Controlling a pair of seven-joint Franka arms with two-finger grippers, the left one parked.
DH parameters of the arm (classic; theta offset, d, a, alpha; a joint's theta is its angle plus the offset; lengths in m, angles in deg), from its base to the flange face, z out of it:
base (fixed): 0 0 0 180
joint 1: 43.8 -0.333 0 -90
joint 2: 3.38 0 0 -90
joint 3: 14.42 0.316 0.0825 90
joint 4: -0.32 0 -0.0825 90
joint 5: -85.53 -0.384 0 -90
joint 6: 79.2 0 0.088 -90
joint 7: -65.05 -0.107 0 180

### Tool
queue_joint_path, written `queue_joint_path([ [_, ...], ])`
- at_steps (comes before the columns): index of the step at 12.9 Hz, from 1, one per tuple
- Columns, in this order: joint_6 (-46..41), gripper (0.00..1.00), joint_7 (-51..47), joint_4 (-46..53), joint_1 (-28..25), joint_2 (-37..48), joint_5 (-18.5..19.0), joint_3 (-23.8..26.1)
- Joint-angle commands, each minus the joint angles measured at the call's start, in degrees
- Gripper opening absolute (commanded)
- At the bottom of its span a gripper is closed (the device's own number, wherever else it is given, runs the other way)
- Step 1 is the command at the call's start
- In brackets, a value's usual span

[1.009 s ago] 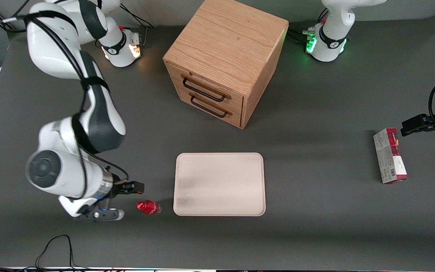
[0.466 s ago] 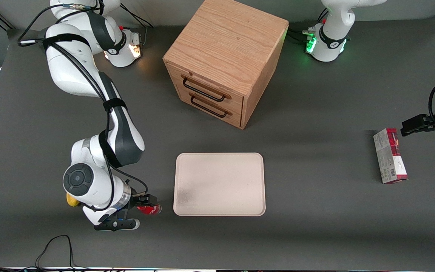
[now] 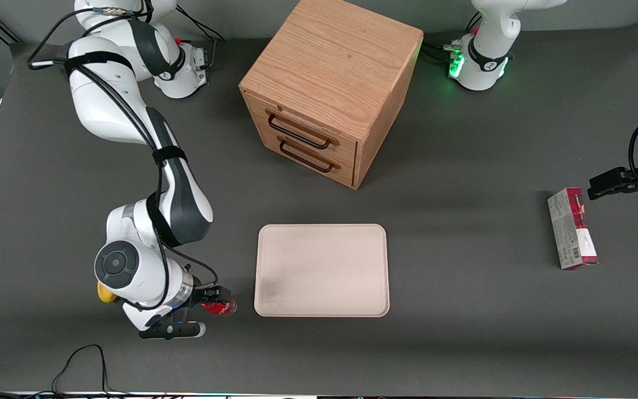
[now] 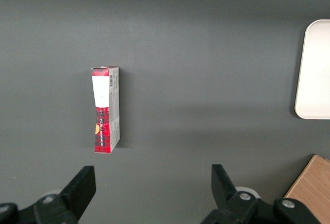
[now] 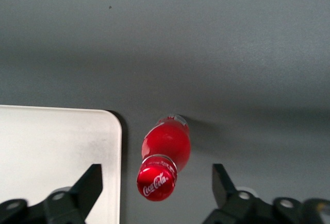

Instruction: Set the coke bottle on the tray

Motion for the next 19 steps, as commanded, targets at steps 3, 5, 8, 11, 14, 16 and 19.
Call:
queue_joint_path([
  [3,0.25,0.00,-7.10,2.44,-0.25,-1.64,1.00,-0.06],
  [5,0.25,0.00,-9.13,2.35,-0.25,-1.64,0.92,0.03],
  [8,-8.04,0.00,-8.88,2.44,0.01,0.89,0.48,0.12],
  [11,-17.56,0.00,-8.17,2.26,0.97,7.39,0.30,-0.06],
  [14,-27.50,0.00,-2.65,-2.45,1.68,16.78,0.12,-0.23],
  [16,-26.13,0.00,-0.71,-14.54,1.94,25.99,0.04,-0.32],
  [19,-13.68,0.00,0.97,-42.12,1.51,44.70,-0.05,-0.15],
])
